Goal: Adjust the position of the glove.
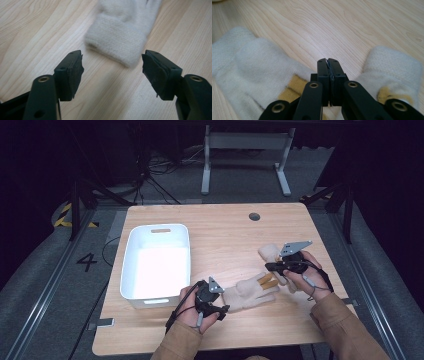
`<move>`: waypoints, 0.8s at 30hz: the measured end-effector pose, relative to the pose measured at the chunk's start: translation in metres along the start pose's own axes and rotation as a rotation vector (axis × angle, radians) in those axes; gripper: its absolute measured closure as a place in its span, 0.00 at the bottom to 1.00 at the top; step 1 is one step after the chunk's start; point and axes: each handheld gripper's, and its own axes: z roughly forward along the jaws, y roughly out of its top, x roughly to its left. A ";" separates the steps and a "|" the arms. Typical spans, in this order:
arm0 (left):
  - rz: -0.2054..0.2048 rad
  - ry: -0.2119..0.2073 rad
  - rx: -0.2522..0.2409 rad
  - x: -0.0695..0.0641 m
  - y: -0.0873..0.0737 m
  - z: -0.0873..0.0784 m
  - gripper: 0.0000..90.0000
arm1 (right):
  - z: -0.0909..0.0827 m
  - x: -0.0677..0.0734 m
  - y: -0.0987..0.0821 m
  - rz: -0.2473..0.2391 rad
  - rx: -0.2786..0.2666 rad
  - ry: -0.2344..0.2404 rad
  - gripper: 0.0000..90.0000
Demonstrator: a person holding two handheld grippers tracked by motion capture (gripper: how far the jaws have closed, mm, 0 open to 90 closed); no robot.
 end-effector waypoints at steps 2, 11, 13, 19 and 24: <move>-0.003 -0.005 0.003 0.000 0.000 -0.001 0.33 | 0.002 0.001 0.000 0.000 0.003 0.005 0.99; 0.015 -0.056 0.038 -0.004 -0.004 -0.014 0.33 | 0.023 0.002 0.003 0.000 0.073 0.064 0.97; 0.021 -0.056 0.059 -0.005 -0.005 -0.016 0.32 | 0.028 0.002 0.005 -0.001 0.087 0.071 0.98; 0.016 -0.043 0.086 -0.006 -0.009 -0.021 0.32 | 0.040 0.000 0.008 -0.003 0.115 0.075 0.98; 0.004 -0.027 0.079 -0.004 -0.011 -0.023 0.32 | 0.045 -0.002 0.008 0.012 0.126 0.069 0.98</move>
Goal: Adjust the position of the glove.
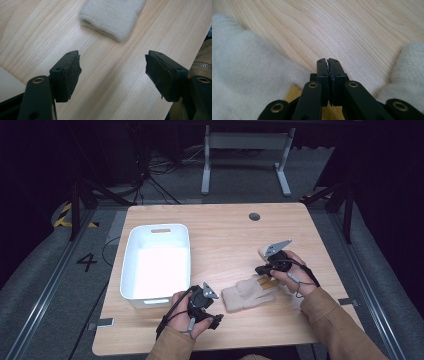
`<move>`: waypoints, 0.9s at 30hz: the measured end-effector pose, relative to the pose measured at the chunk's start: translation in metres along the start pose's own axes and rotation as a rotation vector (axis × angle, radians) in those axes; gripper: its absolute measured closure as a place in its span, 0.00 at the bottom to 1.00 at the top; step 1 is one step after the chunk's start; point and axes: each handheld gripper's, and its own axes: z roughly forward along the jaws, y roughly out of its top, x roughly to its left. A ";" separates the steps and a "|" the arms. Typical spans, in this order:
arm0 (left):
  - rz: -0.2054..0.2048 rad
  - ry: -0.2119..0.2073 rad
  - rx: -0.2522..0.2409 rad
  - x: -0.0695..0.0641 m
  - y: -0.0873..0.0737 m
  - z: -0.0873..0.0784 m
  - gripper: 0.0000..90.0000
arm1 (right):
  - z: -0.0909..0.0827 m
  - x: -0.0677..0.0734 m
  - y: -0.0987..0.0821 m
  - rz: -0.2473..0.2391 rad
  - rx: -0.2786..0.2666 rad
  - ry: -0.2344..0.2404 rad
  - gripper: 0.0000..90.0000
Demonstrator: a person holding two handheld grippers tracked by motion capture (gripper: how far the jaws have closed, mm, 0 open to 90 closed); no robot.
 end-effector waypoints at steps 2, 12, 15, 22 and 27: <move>-0.003 0.003 -0.003 0.000 0.000 0.000 0.31 | 0.001 0.000 0.000 -0.001 0.008 0.002 0.99; -0.003 0.011 -0.028 0.003 0.004 -0.001 0.31 | -0.003 0.005 -0.003 0.010 0.049 0.022 1.00; -0.002 0.016 -0.033 0.002 0.006 0.001 0.31 | -0.006 0.009 -0.005 0.010 0.062 0.030 1.00; 0.012 0.000 -0.046 0.000 0.011 0.005 0.31 | -0.012 0.016 -0.009 0.004 0.102 0.045 1.00; 0.015 -0.006 -0.060 0.002 0.015 0.004 0.31 | -0.016 0.023 -0.012 0.018 0.121 0.069 1.00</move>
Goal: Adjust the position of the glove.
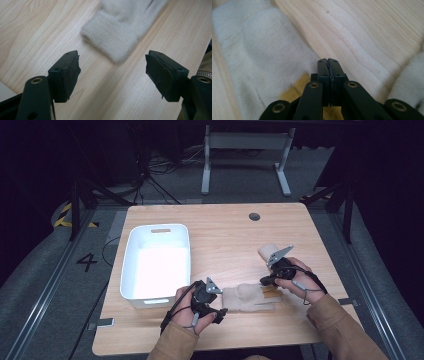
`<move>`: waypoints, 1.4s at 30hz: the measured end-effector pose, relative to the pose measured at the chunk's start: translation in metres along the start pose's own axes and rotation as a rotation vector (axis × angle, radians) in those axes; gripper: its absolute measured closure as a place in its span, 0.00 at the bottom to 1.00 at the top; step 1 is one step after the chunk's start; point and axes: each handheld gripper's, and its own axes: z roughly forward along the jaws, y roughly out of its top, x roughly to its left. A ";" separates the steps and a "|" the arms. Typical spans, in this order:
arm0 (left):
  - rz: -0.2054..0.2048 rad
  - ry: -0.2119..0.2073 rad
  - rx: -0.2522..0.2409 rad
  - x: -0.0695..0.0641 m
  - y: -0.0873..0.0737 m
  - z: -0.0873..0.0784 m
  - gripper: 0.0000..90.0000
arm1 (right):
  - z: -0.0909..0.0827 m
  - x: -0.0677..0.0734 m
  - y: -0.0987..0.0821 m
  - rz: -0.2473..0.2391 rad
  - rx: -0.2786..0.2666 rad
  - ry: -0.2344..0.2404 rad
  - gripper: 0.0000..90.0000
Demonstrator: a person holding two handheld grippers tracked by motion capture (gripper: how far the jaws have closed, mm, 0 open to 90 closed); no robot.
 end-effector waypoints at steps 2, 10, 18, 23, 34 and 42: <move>0.000 -0.001 -0.002 0.000 0.001 0.000 0.31 | -0.001 0.002 -0.001 0.000 0.008 0.010 1.00; 0.005 -0.004 -0.021 0.000 0.006 0.000 0.31 | -0.004 0.010 -0.006 0.002 0.018 0.037 1.00; 0.006 -0.007 -0.038 0.001 0.011 -0.002 0.31 | -0.015 0.012 -0.011 -0.009 -0.062 0.014 0.98; 0.010 -0.013 -0.050 0.002 0.013 -0.002 0.31 | -0.030 0.010 -0.015 0.009 -0.143 -0.013 0.93; 0.016 -0.013 -0.067 0.002 0.015 -0.003 0.30 | -0.062 0.000 -0.023 0.085 -0.363 -0.109 0.66; 0.015 -0.010 -0.070 0.004 0.014 -0.005 0.30 | -0.075 -0.013 -0.031 0.165 -0.464 -0.213 0.55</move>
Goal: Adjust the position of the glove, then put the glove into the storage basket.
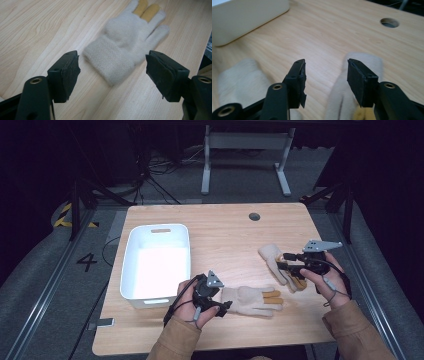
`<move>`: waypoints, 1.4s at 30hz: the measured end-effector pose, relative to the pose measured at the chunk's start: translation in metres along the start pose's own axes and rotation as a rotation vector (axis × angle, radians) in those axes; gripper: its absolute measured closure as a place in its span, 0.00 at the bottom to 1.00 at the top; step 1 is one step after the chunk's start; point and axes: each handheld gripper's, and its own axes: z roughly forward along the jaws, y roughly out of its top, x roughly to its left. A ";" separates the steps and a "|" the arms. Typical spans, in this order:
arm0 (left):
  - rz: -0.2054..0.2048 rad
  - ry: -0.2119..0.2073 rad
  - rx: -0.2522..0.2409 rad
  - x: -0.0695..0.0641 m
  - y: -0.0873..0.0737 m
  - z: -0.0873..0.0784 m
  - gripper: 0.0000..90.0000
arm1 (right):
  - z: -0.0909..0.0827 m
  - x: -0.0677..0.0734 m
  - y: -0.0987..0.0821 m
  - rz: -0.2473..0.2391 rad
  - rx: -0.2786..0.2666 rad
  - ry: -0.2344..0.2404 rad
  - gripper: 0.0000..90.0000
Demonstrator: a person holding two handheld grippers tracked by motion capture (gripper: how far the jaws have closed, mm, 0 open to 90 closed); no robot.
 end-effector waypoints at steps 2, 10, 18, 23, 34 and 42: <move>-0.003 0.002 -0.003 0.000 0.000 -0.001 0.30 | -0.002 -0.004 0.000 -0.007 -0.016 -0.036 0.52; -0.005 0.001 -0.008 0.000 0.000 -0.002 0.30 | -0.010 -0.031 -0.011 0.098 -0.045 -0.165 0.53; -0.008 0.003 -0.013 0.000 0.000 0.000 0.30 | -0.012 -0.045 -0.021 0.173 -0.011 -0.217 0.40; 0.000 0.008 -0.005 0.000 -0.001 -0.001 0.30 | -0.012 -0.052 -0.025 0.221 0.006 -0.241 0.25; -0.002 0.008 -0.011 0.000 -0.001 0.000 0.30 | -0.007 -0.060 -0.034 0.258 0.060 -0.311 0.30; 0.000 0.011 -0.006 0.000 -0.001 0.000 0.30 | 0.006 -0.056 -0.037 0.236 0.109 -0.273 0.40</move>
